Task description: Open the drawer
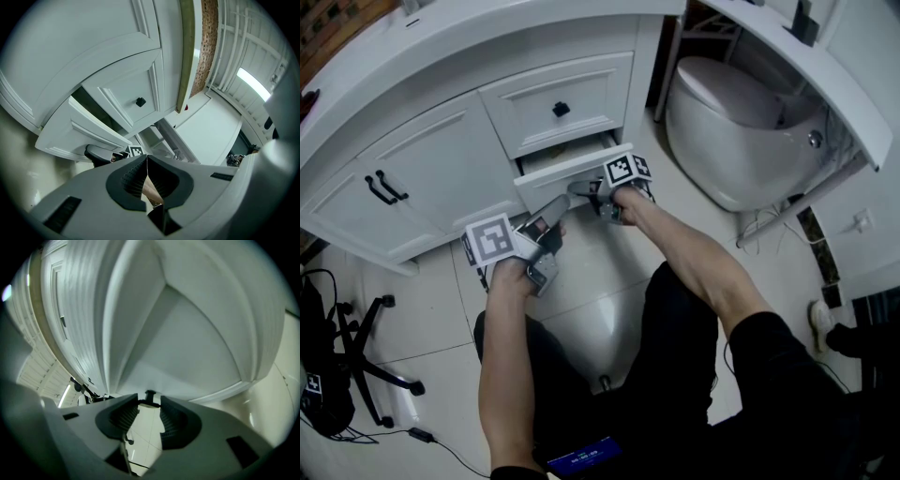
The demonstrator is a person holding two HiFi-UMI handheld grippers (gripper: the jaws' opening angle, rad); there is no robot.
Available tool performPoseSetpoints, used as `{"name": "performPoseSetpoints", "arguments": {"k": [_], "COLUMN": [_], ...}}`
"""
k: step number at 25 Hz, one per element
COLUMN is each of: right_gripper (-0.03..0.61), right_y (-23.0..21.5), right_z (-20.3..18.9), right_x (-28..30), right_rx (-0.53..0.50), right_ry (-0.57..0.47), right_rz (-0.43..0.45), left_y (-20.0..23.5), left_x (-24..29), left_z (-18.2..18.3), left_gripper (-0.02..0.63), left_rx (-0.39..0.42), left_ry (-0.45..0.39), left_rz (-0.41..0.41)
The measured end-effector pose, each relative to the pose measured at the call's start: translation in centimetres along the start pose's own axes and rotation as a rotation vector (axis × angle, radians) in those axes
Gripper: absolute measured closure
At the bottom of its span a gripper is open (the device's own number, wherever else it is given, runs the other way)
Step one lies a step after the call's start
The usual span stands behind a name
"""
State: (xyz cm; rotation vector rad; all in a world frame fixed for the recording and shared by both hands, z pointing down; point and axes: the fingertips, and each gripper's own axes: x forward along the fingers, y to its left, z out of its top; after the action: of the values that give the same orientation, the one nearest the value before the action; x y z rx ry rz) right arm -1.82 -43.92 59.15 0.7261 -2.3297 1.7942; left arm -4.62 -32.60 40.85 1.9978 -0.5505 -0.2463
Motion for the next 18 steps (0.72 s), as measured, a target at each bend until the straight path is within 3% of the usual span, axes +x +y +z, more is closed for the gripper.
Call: {"name": "performPoseSetpoints", "arguments": {"k": [9, 16, 18], "right_gripper": [0.407, 0.407, 0.407], "right_y": [0.1, 0.3, 0.3], "right_z": [-0.9, -1.5, -2.0], "right_x": [-0.4, -0.8, -0.9], "right_rx": [-0.007, -0.011, -0.014], "right_ry": [0.026, 0.029, 0.037], "right_rz": [-0.008, -0.029, -0.038], "left_y": [-0.5, -1.8, -2.0], "left_x": [0.1, 0.1, -0.5], "left_z": [-0.3, -1.6, -1.6], "left_gripper": [0.623, 0.623, 0.623], "left_rx": [0.015, -0.025, 0.007], "left_ry": [0.001, -0.006, -0.001], "left_rz": [-0.003, -0.045, -0.024]}}
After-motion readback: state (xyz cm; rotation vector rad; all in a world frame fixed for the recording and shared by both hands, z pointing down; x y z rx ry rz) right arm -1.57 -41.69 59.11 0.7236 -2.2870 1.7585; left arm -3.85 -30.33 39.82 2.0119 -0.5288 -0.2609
